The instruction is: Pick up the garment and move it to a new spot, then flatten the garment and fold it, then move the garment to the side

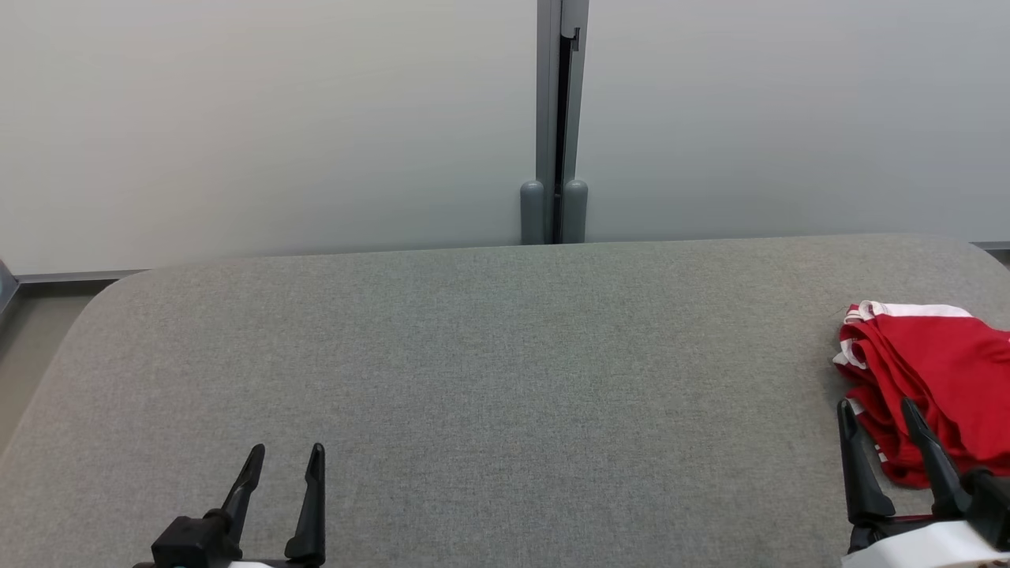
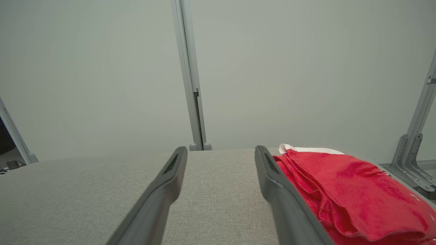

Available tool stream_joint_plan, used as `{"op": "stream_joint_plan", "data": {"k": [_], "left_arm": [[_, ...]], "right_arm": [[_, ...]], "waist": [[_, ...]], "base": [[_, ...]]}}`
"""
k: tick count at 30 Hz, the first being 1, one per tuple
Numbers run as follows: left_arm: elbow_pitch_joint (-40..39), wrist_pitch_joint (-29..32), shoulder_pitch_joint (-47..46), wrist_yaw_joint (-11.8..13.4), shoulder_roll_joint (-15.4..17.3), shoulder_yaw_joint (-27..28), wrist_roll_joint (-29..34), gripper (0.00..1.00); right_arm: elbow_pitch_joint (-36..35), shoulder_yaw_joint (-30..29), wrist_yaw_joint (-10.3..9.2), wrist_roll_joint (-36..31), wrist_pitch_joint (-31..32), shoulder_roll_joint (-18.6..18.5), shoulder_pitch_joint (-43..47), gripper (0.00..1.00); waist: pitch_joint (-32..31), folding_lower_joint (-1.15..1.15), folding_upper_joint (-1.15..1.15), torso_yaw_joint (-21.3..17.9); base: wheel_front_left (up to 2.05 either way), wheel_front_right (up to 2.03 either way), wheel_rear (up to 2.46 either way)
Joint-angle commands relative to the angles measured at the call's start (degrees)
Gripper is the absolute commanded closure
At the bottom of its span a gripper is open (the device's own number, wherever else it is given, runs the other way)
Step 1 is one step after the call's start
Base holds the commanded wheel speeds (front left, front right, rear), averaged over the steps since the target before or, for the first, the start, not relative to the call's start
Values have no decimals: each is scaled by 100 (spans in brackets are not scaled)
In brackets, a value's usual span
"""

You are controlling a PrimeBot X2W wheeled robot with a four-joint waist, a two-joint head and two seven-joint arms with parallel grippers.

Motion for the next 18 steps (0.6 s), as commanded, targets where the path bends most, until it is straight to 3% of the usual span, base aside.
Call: {"op": "stream_joint_plan", "data": {"k": [1,7,8,12,18], "left_arm": [[21,-8,-99,-40,13,42,45,0],[62,-8,-108,-60,-9,91,46,0],[60,0,-37,-44,-24,69,38,100],[248,46,76,-44,-63,74,-21,100],[245,252,-49,-52,-60,176,-680,100]], "right_arm": [[13,-18,0,-20,-26,-12,-44,0],[-8,-45,0,-36,-26,10,-58,0],[-5,-31,0,-14,0,30,-18,100],[150,-11,0,51,39,133,86,100],[180,-96,0,675,223,180,-6,100]], "waist": [[0,0,0,2],[-17,0,0,4],[-16,0,0,4],[-14,0,0,2],[12,0,0,-4]], "base": [[0,0,0],[0,0,0],[0,0,0],[0,0,0],[0,0,0]]}}
